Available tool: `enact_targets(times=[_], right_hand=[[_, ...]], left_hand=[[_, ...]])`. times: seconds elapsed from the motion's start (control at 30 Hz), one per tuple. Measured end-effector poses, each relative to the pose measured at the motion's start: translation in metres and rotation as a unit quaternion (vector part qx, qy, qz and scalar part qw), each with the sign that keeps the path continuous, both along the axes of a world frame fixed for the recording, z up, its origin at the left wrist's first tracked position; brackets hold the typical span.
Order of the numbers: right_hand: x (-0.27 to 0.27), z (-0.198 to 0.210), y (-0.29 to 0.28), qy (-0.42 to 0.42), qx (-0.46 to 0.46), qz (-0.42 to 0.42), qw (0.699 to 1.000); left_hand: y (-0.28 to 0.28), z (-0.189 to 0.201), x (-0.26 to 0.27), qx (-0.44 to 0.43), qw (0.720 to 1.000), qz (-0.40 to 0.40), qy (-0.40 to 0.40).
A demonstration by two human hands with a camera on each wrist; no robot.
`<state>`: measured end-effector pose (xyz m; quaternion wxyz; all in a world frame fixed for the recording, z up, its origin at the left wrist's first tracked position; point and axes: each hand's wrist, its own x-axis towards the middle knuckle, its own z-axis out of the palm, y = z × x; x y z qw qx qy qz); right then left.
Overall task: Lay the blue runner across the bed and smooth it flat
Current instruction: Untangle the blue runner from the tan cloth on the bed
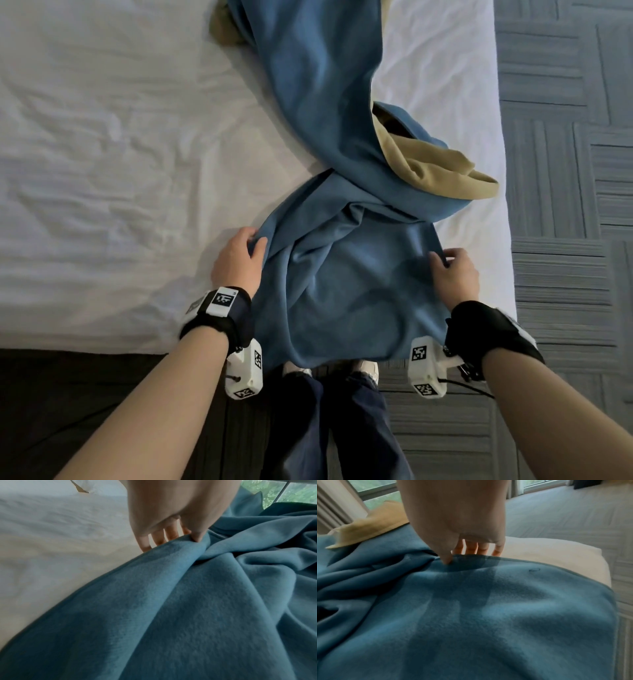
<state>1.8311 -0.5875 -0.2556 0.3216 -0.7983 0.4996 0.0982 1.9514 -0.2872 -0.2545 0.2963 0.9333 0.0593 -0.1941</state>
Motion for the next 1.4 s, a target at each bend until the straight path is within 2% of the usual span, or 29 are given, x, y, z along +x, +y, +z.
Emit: enact_targets(times=[0.07, 0.17, 0.23, 0.3, 0.37, 0.47, 0.57, 0.63, 0.7, 0.8, 0.9, 0.97, 1.03, 1.13, 1.2, 1.33, 1.4], right_hand=[[0.002, -0.001, -0.002, -0.02, 0.001, -0.022, 1.0], [-0.005, 0.005, -0.019, -0.037, -0.034, -0.065, 0.997], [-0.017, 0.011, -0.038, -0.006, -0.059, -0.08, 0.995], [-0.029, 0.014, -0.048, 0.043, -0.059, -0.067, 0.995], [-0.034, 0.013, -0.045, 0.075, -0.043, -0.019, 0.996], [-0.025, 0.012, -0.024, 0.067, -0.05, 0.037, 0.996], [-0.006, 0.011, -0.004, 0.026, -0.057, 0.049, 0.997], [0.003, 0.009, -0.001, 0.003, -0.038, 0.032, 0.999], [0.006, 0.01, -0.006, -0.002, -0.028, 0.01, 1.0], [-0.001, 0.015, -0.024, 0.016, -0.056, -0.021, 0.998], [-0.008, 0.018, -0.036, 0.059, -0.031, -0.008, 0.998], [-0.008, 0.02, -0.033, 0.07, -0.014, 0.023, 0.997], [-0.006, 0.025, -0.023, 0.05, -0.019, 0.043, 0.998], [-0.002, 0.039, -0.01, -0.022, -0.031, 0.072, 0.997], [0.004, 0.047, -0.01, -0.075, -0.038, 0.102, 0.991], [0.018, 0.057, -0.027, -0.13, -0.029, 0.176, 0.975], [0.023, 0.06, -0.042, -0.145, -0.006, 0.2, 0.969]], left_hand=[[0.005, -0.001, 0.007, 0.02, 1.0, 0.007, -0.016], [0.04, 0.0, 0.025, 0.05, 0.992, 0.116, -0.023], [0.079, 0.003, 0.035, 0.09, 0.978, 0.188, -0.005], [0.111, 0.005, 0.038, 0.124, 0.969, 0.21, 0.036], [0.119, 0.007, 0.037, 0.127, 0.971, 0.191, 0.067], [0.09, 0.014, 0.034, 0.102, 0.989, 0.104, 0.025], [0.045, 0.017, 0.033, 0.091, 0.996, -0.02, -0.014], [0.025, 0.015, 0.035, 0.102, 0.992, -0.065, -0.017], [0.021, 0.014, 0.042, 0.094, 0.995, -0.041, -0.009], [0.043, 0.015, 0.058, 0.079, 0.995, 0.061, -0.023], [0.061, 0.018, 0.071, 0.093, 0.988, 0.124, -0.008], [0.056, 0.022, 0.068, 0.122, 0.987, 0.106, 0.013], [0.04, 0.03, 0.055, 0.143, 0.989, 0.038, -0.004], [0.001, 0.041, 0.031, 0.133, 0.989, -0.058, -0.041], [-0.028, 0.046, 0.02, 0.126, 0.986, -0.09, -0.055], [-0.085, 0.059, 0.004, 0.055, 0.99, -0.091, -0.092], [-0.11, 0.062, -0.001, 0.006, 0.996, -0.044, -0.075]])
